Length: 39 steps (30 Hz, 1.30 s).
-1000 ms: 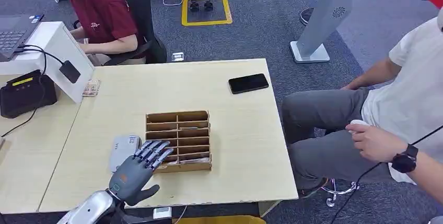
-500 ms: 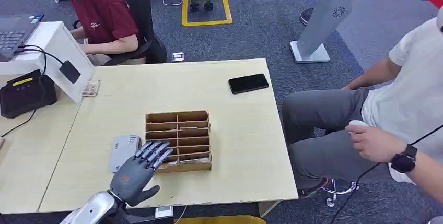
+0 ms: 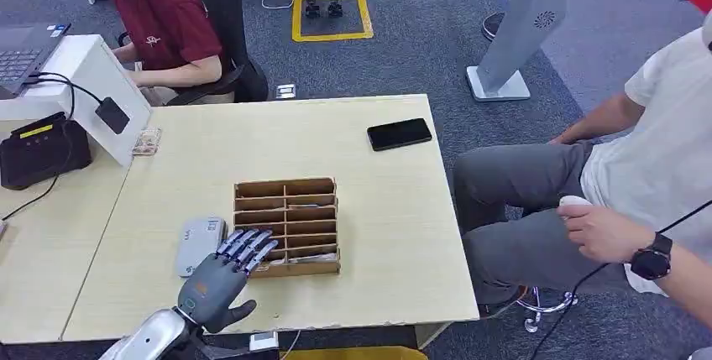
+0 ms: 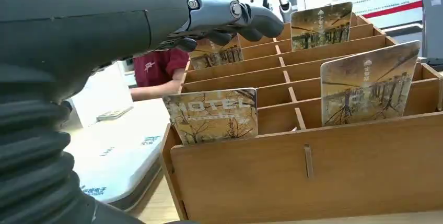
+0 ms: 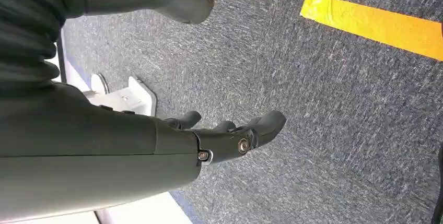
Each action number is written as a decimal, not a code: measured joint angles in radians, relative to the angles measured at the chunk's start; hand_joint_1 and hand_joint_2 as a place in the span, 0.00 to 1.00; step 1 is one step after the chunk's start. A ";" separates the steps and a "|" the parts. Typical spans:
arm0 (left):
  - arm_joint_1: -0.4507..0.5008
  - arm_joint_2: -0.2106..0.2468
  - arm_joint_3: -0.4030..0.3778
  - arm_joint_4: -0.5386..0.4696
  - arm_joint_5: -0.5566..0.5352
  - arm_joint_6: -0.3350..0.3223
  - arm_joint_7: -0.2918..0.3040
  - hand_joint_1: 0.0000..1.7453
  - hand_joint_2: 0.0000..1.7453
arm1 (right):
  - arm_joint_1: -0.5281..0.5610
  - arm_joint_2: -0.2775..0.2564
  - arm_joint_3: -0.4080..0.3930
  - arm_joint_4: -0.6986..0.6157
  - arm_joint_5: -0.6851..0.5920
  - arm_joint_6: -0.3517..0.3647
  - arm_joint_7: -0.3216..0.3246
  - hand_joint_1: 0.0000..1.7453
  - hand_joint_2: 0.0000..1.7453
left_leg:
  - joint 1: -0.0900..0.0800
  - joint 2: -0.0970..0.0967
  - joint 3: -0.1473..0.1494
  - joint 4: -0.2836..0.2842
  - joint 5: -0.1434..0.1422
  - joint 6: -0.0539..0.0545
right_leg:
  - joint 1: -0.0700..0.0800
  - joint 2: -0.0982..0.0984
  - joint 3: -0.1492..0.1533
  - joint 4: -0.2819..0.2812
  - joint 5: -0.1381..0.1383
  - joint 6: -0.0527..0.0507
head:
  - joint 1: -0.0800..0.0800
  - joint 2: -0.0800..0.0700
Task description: Pass the card to the sensor for recognition and then transmit it.
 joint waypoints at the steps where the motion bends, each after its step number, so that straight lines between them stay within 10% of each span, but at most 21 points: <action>1: 0.000 0.000 0.000 0.000 0.000 0.000 0.000 0.00 1.00 | 0.000 0.000 0.000 0.000 0.000 0.000 0.000 0.00 1.00 | 0.000 0.000 0.000 0.000 0.000 0.000 | 0.000 0.000 0.000 0.000 0.000 0.000 | 0.000 0.000; 5: 0.000 0.000 0.001 0.000 0.000 0.000 0.000 0.00 1.00 | 0.000 0.001 0.000 0.000 0.000 0.000 0.000 0.00 1.00 | 0.000 0.000 0.000 0.000 0.000 0.000 | 0.000 0.000 0.000 0.000 0.000 0.000 | 0.000 0.000; 6: 0.000 -0.001 0.001 0.001 0.000 0.000 0.002 0.80 1.00 | 0.000 0.001 0.000 0.000 0.000 0.000 0.000 0.00 1.00 | 0.000 0.000 0.000 0.000 0.000 0.000 | 0.000 0.000 0.000 0.000 0.000 0.000 | 0.000 0.000; 8: 0.000 -0.002 0.001 0.002 -0.007 0.000 0.010 1.00 1.00 | 0.000 0.001 0.000 0.000 0.000 0.000 0.000 0.00 1.00 | 0.000 0.000 0.000 0.000 0.000 0.000 | 0.000 0.000 0.000 0.000 0.000 0.000 | 0.000 0.000; 39: 0.001 -0.008 0.024 0.011 -0.011 0.010 0.028 1.00 1.00 | 0.000 0.005 0.000 0.000 0.000 -0.006 -0.021 0.00 1.00 | 0.000 0.000 0.000 0.000 0.000 0.000 | 0.000 0.000 0.000 0.000 0.000 0.000 | 0.000 0.000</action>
